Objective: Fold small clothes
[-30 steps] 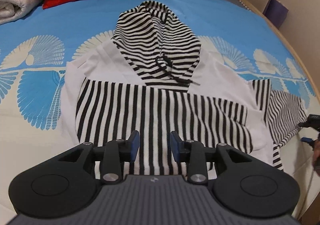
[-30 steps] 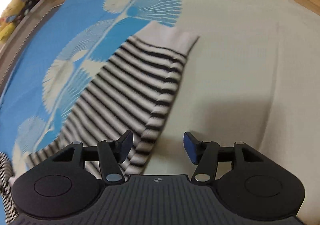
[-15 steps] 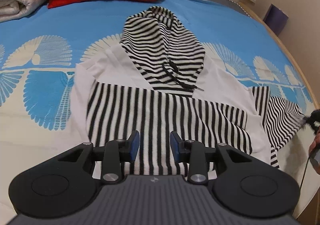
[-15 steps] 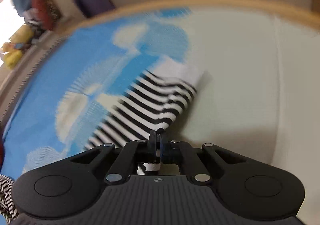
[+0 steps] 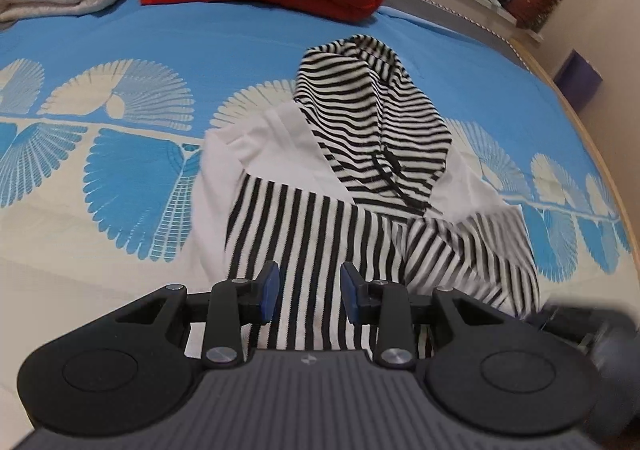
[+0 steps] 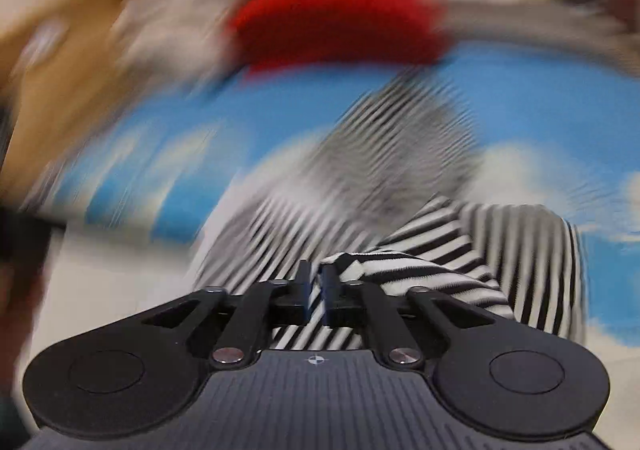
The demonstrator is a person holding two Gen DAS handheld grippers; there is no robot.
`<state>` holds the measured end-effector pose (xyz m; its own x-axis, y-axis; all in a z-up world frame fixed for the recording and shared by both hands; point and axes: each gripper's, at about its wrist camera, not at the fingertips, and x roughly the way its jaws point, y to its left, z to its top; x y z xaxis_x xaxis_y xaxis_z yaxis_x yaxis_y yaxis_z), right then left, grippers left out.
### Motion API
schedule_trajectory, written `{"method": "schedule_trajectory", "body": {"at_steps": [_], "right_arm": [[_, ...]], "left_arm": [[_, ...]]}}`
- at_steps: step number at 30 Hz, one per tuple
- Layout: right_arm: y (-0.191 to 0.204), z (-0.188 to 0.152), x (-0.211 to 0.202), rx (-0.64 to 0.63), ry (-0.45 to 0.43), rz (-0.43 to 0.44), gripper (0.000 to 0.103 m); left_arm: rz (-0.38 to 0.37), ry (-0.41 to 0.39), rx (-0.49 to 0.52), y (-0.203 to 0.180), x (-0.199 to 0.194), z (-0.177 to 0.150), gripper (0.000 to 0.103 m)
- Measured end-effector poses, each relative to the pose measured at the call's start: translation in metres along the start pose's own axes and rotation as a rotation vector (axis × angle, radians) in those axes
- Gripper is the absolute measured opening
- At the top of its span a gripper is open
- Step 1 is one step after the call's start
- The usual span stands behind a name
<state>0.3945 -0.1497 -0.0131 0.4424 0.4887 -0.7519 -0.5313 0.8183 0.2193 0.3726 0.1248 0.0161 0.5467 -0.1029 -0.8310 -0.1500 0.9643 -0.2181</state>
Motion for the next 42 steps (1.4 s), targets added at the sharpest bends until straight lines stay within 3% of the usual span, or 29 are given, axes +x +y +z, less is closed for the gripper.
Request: {"method": "schedule_trajectory", "body": {"at_steps": [2,4,6,8,12,15,17,20,22,24,26,29,34,35,37,38,41,42], "right_arm": [[0.01,-0.008,0.006,-0.065,0.056,-0.003,0.018],[0.006,-0.003,-0.001,-0.058,0.055,-0.042,0.022],[-0.008,0.012,-0.021,0.057,0.005,-0.108,0.035],[-0.022,0.027,-0.041,0.202,-0.036,-0.148,0.041],[-0.052,0.028,-0.084,0.416,-0.177,-0.175,0.041],[-0.069,0.007,-0.084,0.473,-0.257,-0.236,0.042],[-0.084,0.001,-0.065,0.575,-0.168,-0.299,0.043],[-0.117,-0.01,-0.035,0.743,-0.095,-0.207,0.041],[-0.133,-0.022,-0.027,0.822,-0.043,-0.291,0.043],[-0.145,-0.034,-0.019,0.864,0.06,-0.321,0.044],[-0.149,-0.04,-0.013,0.844,0.121,-0.301,0.045],[-0.143,-0.043,-0.006,0.717,0.179,-0.327,0.054],[-0.147,-0.051,0.006,0.615,0.245,-0.329,0.055],[-0.146,-0.052,0.009,0.598,0.254,-0.326,0.051],[-0.14,-0.046,0.006,0.584,0.236,-0.303,0.008],[-0.136,-0.042,0.004,0.593,0.211,-0.259,0.003],[-0.117,-0.023,-0.004,0.55,0.11,-0.136,0.003],[-0.111,-0.016,-0.009,0.569,0.049,-0.055,0.003]], "left_arm": [[-0.005,-0.002,-0.025,0.004,-0.001,0.003,0.037],[-0.018,-0.006,-0.055,0.008,-0.003,0.007,0.037],[-0.026,-0.009,-0.079,0.011,-0.005,0.009,0.037],[-0.026,-0.008,-0.094,0.014,-0.005,0.01,0.037],[-0.023,-0.007,-0.111,0.021,-0.005,0.011,0.037],[-0.016,-0.007,-0.106,0.022,-0.005,0.01,0.037],[-0.009,-0.003,-0.093,0.02,-0.004,0.008,0.037],[-0.002,0.002,-0.081,0.018,-0.001,0.005,0.037],[0.002,0.01,-0.071,0.015,0.002,0.004,0.037],[0.003,0.017,-0.064,0.013,0.007,0.004,0.037],[0.001,0.023,-0.06,0.01,0.01,0.005,0.037],[-0.006,0.028,-0.052,0.004,0.013,0.004,0.037],[-0.011,0.031,-0.035,0.0,0.014,0.003,0.037],[-0.009,0.031,-0.036,0.001,0.014,0.003,0.037],[-0.003,0.03,-0.041,0.004,0.013,0.003,0.037],[0.001,0.029,-0.045,0.006,0.013,0.004,0.037],[0.007,0.025,-0.056,0.012,0.011,0.006,0.037],[0.007,0.024,-0.058,0.013,0.011,0.006,0.037]]}}
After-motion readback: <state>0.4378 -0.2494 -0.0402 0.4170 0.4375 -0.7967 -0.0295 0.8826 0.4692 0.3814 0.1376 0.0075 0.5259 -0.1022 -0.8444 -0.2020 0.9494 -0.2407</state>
